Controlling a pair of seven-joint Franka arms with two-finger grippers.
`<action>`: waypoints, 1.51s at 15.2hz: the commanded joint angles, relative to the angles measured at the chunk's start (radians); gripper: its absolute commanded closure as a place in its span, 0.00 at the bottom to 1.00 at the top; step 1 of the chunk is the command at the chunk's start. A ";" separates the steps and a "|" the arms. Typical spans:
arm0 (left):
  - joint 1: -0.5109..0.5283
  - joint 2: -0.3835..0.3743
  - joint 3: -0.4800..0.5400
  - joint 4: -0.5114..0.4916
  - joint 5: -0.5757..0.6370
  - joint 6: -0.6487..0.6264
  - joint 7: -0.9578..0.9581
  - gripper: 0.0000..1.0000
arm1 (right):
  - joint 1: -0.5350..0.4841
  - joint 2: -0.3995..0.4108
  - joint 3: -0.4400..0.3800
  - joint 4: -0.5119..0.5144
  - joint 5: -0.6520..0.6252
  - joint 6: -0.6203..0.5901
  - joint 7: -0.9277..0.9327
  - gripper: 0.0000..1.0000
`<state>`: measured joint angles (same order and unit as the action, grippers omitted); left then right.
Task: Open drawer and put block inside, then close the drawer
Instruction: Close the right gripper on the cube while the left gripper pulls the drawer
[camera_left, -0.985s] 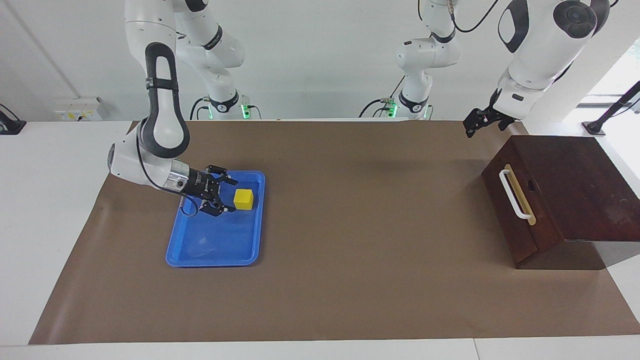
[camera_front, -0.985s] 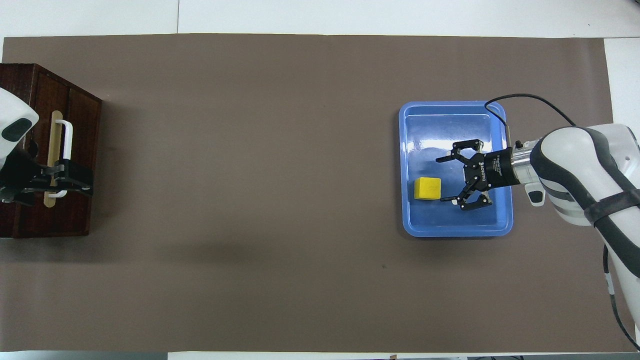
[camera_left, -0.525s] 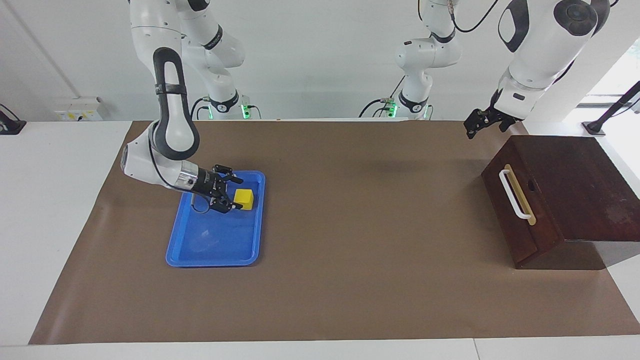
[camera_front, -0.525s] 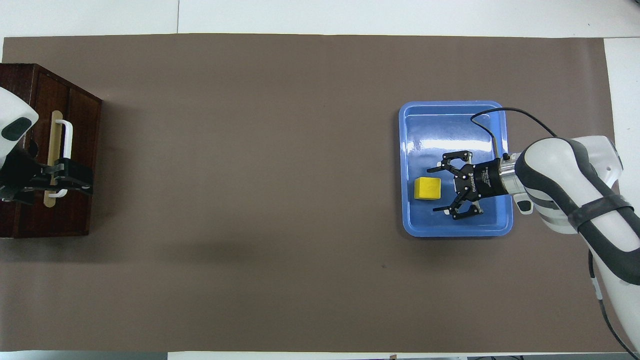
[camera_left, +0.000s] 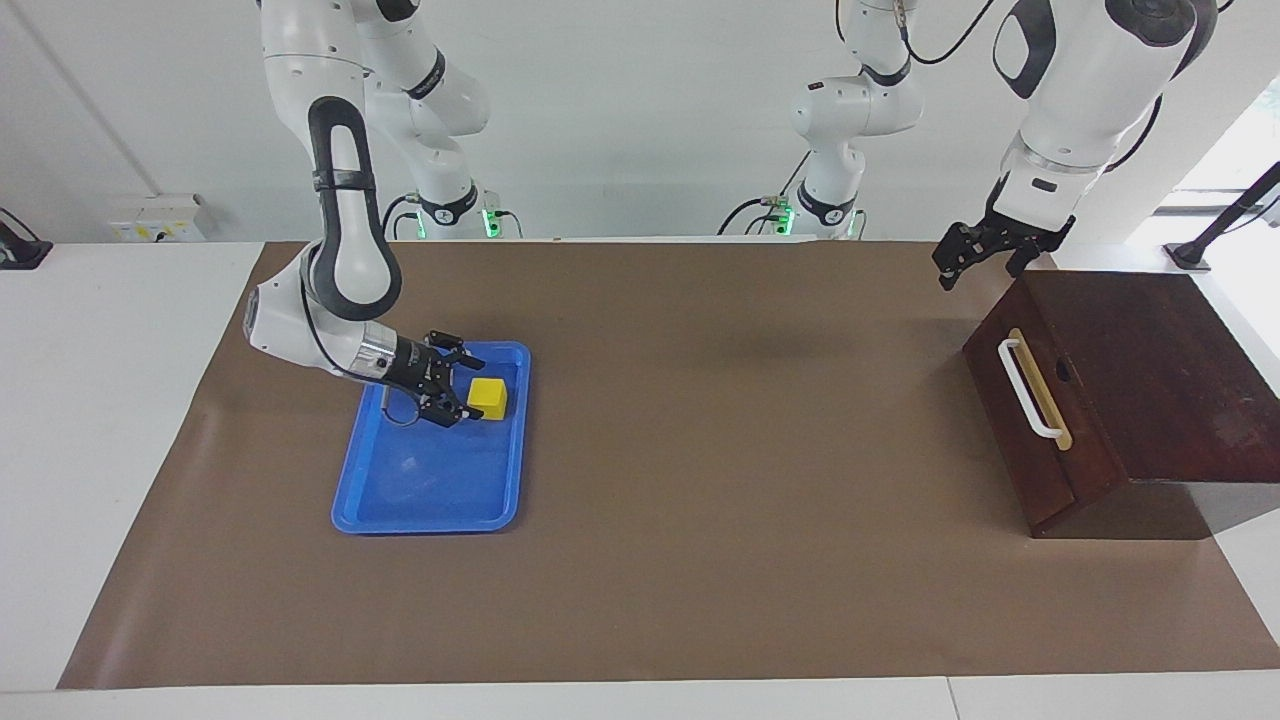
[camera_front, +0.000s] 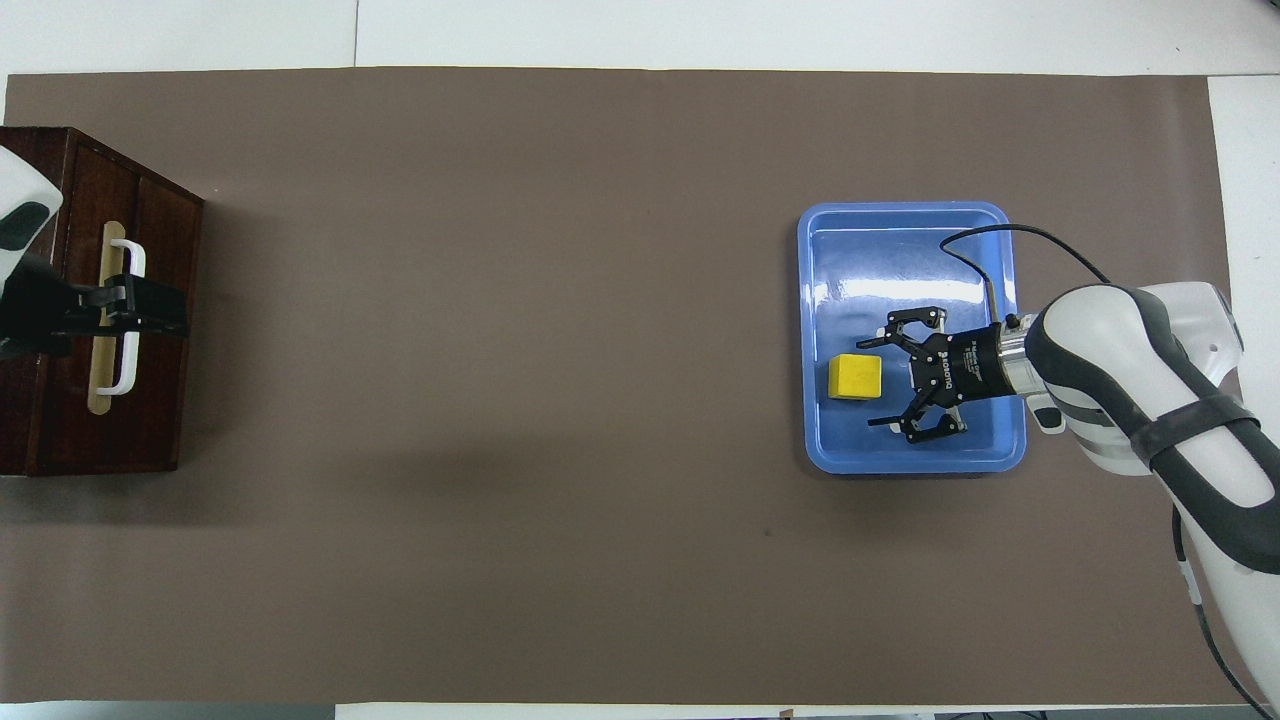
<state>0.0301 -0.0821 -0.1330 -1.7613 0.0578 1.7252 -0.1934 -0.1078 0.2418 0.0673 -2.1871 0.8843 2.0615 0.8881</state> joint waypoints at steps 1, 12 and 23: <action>-0.007 0.022 0.004 -0.056 0.093 0.114 0.020 0.00 | -0.003 -0.029 0.002 -0.033 0.032 0.023 -0.037 0.05; -0.004 0.260 0.004 -0.107 0.500 0.471 0.144 0.00 | -0.004 -0.022 0.002 -0.005 0.032 0.020 -0.038 1.00; 0.045 0.249 0.004 -0.225 0.556 0.479 0.170 0.00 | 0.043 -0.058 0.009 0.324 -0.082 -0.176 0.211 1.00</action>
<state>0.0624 0.2071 -0.1260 -1.9269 0.5965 2.1810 -0.0267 -0.0631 0.1826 0.0719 -1.9417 0.8335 1.9487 1.0217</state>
